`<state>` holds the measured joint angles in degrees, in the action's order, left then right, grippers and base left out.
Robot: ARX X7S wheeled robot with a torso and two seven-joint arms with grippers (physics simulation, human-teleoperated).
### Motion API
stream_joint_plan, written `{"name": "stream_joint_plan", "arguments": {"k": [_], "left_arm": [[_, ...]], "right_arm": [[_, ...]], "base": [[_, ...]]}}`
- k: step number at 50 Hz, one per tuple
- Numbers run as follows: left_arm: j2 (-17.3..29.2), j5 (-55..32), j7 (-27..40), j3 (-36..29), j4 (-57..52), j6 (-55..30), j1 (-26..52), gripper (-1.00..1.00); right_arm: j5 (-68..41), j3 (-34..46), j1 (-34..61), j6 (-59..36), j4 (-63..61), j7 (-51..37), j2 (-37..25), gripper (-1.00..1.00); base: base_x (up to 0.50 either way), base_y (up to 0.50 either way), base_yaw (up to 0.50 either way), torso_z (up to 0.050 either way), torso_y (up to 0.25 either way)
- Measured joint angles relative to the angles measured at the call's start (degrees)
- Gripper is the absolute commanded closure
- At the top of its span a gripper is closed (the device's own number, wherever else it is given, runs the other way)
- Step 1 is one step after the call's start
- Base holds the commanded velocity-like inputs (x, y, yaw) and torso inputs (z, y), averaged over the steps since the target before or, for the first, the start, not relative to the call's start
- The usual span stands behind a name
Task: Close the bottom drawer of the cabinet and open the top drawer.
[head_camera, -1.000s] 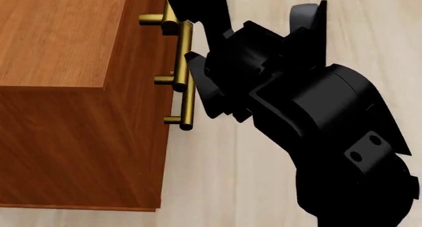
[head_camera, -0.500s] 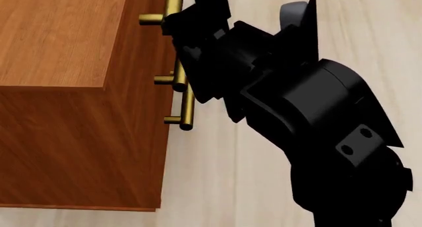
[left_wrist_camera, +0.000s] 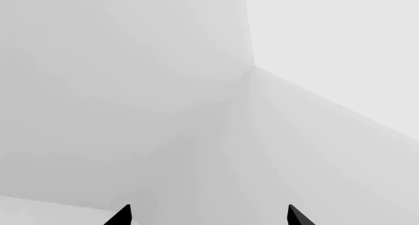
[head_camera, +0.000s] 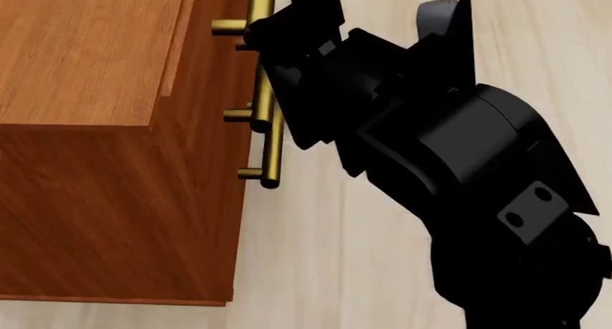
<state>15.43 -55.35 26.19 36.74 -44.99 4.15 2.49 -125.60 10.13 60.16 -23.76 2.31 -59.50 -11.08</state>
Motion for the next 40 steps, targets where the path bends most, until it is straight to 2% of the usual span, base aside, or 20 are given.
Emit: {"name": "stream_joint_plan", "arguments": {"k": [40], "left_arm": [[0.74, 0.35, 0.93, -0.54, -0.08, 0.22, -0.21, -1.0]], "right_arm": [[-0.66, -5.84, -2.62, 2.41, -6.63, -5.87, -8.44, 1.0]], "base": [[0.0, 0.0, 0.0, 0.001, 0.004]]}}
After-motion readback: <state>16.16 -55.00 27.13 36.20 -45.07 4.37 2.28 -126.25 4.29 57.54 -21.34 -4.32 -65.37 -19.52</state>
